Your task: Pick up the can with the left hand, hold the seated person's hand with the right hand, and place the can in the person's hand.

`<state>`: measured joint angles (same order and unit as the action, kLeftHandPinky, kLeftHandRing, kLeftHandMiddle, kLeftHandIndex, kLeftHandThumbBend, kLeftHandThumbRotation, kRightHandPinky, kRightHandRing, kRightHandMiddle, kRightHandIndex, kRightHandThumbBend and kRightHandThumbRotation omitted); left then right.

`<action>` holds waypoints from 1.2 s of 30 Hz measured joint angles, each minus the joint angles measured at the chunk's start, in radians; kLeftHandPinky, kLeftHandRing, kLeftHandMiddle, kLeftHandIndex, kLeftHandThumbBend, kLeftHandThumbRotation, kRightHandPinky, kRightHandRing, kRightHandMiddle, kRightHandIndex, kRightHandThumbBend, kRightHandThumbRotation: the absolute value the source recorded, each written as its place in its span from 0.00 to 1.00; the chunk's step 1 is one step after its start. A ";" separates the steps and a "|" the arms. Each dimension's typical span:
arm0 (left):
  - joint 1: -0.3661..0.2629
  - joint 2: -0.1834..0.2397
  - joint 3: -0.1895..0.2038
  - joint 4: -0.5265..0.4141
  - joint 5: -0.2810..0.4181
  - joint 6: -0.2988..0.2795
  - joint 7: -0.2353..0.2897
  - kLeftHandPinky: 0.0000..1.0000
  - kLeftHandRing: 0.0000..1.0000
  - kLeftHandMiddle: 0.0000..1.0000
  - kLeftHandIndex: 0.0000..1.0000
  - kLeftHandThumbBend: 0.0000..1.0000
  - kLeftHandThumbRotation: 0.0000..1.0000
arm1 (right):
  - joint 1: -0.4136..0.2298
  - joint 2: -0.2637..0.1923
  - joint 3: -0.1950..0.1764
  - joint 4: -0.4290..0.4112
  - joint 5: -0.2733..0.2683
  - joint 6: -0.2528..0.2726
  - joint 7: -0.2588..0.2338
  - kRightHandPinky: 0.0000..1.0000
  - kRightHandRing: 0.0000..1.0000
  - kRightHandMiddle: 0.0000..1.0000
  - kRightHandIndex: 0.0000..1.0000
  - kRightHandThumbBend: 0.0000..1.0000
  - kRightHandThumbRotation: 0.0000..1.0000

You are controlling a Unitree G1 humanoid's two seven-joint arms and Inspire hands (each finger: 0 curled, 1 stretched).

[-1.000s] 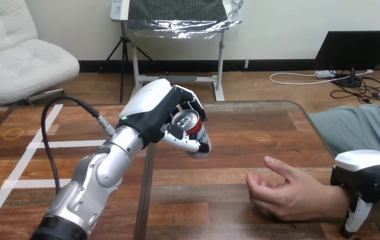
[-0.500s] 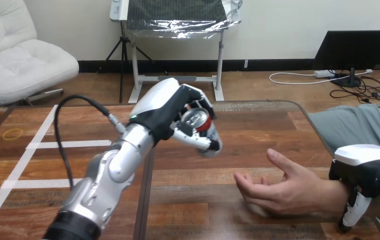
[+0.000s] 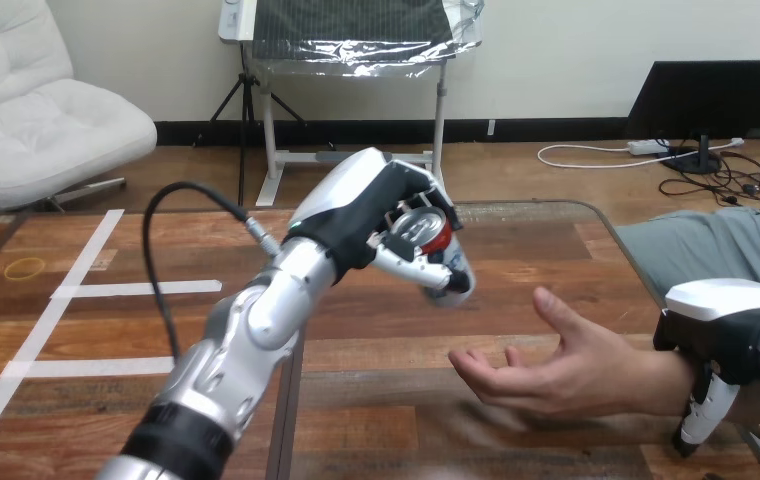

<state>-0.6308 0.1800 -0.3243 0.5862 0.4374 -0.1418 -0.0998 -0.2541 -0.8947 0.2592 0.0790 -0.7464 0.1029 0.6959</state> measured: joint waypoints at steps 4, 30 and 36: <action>-0.024 -0.017 0.000 0.032 -0.005 0.000 -0.002 0.33 0.39 0.45 0.47 0.70 0.00 | -0.005 0.000 0.000 -0.004 0.000 -0.003 0.000 0.17 0.27 0.37 0.36 0.73 0.00; -0.188 -0.120 0.000 0.293 -0.035 -0.002 -0.001 0.32 0.38 0.44 0.45 0.73 0.00 | -0.065 0.001 0.001 -0.039 -0.001 -0.012 0.051 0.24 0.34 0.44 0.43 0.73 0.00; -0.219 -0.141 0.000 0.349 -0.035 -0.002 -0.001 0.32 0.38 0.44 0.45 0.72 0.00 | -0.071 0.001 0.001 -0.040 -0.001 -0.012 0.054 0.26 0.35 0.46 0.45 0.73 0.00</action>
<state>-0.8503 0.0385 -0.3242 0.9355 0.4020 -0.1443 -0.1011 -0.3255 -0.8940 0.2602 0.0391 -0.7471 0.0906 0.7498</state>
